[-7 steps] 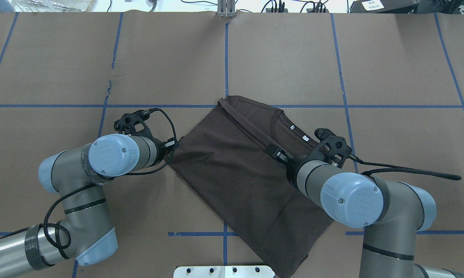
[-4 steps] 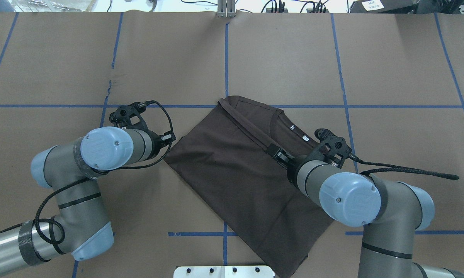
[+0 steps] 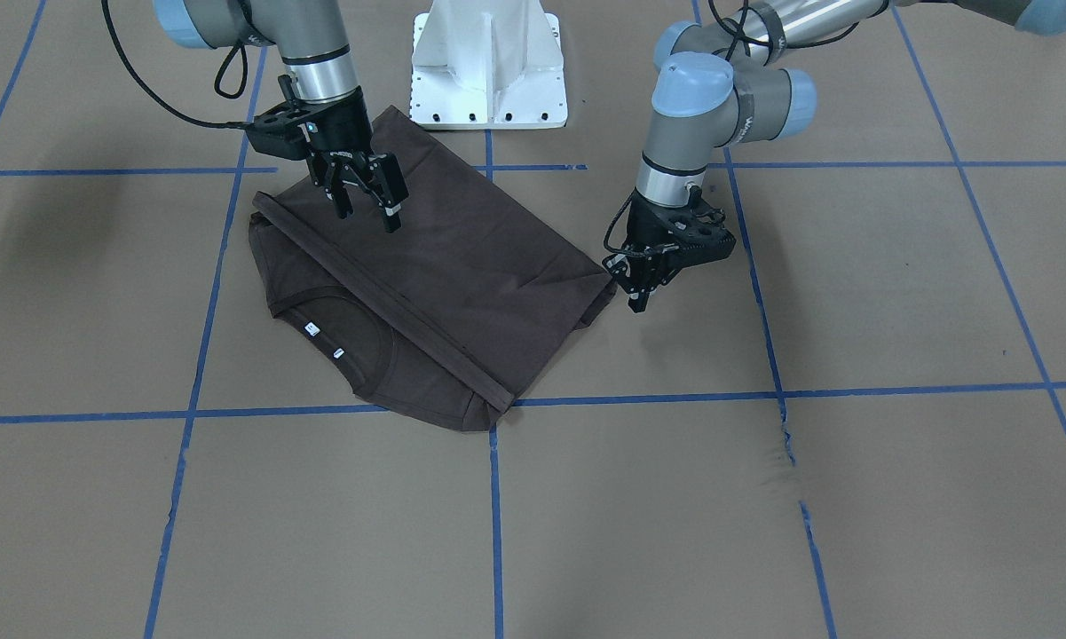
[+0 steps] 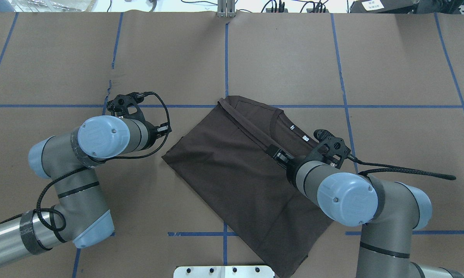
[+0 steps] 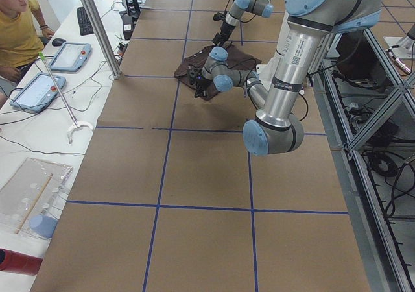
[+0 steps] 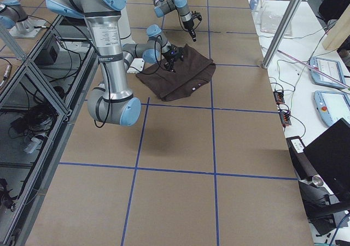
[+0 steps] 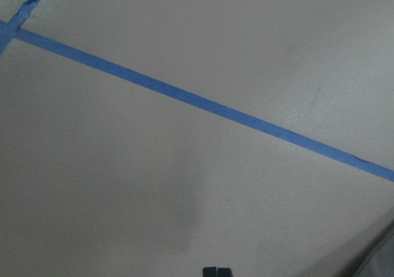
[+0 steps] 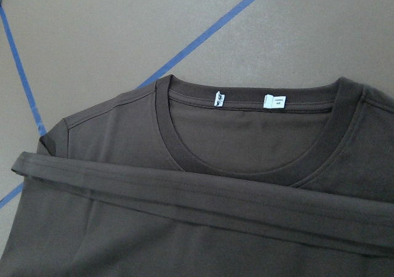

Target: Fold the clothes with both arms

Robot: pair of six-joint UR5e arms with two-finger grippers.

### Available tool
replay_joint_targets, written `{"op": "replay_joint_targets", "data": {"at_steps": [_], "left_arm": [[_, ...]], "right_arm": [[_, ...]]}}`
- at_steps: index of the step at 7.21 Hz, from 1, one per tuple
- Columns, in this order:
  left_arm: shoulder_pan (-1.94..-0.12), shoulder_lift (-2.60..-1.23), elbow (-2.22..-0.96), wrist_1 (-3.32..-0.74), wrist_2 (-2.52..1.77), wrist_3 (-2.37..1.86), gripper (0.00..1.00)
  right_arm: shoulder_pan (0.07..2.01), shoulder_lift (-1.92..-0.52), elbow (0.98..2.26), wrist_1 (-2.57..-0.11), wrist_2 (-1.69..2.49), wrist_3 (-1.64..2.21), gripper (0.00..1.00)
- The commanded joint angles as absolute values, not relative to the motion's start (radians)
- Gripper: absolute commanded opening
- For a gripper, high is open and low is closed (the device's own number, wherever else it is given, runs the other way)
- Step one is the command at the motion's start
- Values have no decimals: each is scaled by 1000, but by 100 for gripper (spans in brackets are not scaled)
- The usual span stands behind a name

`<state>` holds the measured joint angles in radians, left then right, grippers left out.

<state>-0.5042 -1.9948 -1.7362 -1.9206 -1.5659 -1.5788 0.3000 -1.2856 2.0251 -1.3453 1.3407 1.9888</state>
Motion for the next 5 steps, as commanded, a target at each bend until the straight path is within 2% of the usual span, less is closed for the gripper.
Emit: {"op": "replay_joint_targets", "data": {"at_steps": [1, 3, 5], "left_arm": [[-483, -1996, -1749, -1921, -1568, -1642, 44], [-454, -1988, -1744, -1916, -1562, -1664, 53], [-421, -1988, -1747, -1911, -1559, -1713, 54]], "right_arm": [[301, -1284, 2020, -1344, 1341, 1990, 100], [299, -1284, 2019, -1344, 1341, 1991, 100], [298, -1281, 2020, -1344, 1341, 1993, 100]]}}
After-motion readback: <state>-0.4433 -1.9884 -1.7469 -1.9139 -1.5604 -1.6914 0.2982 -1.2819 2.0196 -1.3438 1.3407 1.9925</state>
